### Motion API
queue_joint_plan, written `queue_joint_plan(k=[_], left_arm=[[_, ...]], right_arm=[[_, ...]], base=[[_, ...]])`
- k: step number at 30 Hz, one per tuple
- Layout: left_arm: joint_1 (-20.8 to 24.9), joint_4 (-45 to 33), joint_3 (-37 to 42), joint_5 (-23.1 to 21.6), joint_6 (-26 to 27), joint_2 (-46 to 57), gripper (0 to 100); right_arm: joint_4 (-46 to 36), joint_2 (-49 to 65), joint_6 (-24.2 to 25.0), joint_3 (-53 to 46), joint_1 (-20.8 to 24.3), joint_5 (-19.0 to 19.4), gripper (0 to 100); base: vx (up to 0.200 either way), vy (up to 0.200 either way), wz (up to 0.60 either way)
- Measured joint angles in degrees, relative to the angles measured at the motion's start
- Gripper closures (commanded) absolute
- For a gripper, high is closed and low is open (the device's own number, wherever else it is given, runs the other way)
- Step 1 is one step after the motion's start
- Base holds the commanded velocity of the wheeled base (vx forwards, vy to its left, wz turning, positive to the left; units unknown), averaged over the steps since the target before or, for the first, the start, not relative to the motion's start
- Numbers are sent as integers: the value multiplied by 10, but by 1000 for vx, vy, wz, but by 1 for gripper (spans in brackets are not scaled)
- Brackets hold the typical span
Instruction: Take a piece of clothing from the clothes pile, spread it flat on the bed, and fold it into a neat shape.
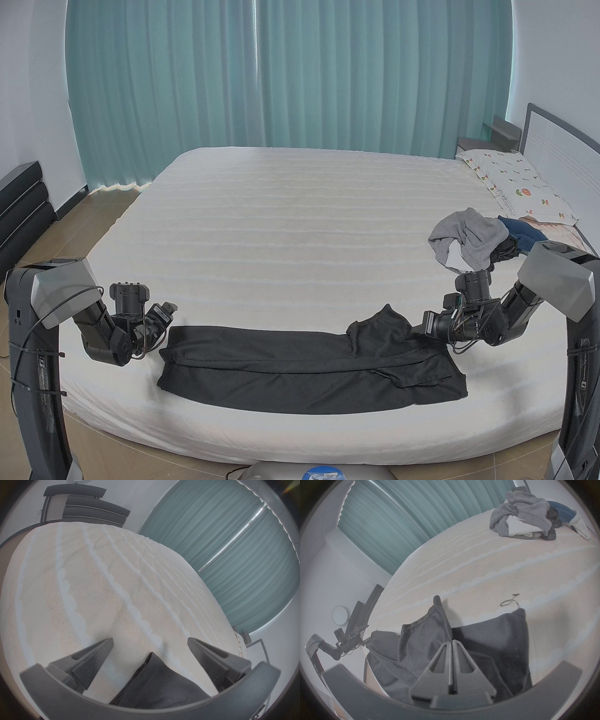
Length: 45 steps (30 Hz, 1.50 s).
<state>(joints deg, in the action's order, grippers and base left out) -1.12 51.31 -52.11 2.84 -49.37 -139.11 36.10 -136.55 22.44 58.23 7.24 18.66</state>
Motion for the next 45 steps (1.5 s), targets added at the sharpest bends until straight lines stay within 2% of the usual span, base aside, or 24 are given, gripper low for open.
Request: queue_joint_plan(k=[8,29,30,33,38,45], left_arm=[[0,0,0,0,1,0,0],[-3,-3,31,-2,6,33,0],[-4,-6,35,-3,9,38,0],[-6,-16,47,-6,26,55,0],[-2,-65,90,-12,88,87,0],[18,-81,134,-14,105,117,0]], right_arm=[[4,55,2,-66,-25,34,100],[4,92,-13,-152,-50,48,100],[3,92,-13,-152,-50,48,0],[3,92,-13,-153,-51,46,0],[3,96,8,-153,-48,41,0],[3,123,133,-156,-26,-1,0]], base=[[0,0,0],[0,0,0],[0,0,0],[0,0,0],[0,0,0],[0,0,0]])
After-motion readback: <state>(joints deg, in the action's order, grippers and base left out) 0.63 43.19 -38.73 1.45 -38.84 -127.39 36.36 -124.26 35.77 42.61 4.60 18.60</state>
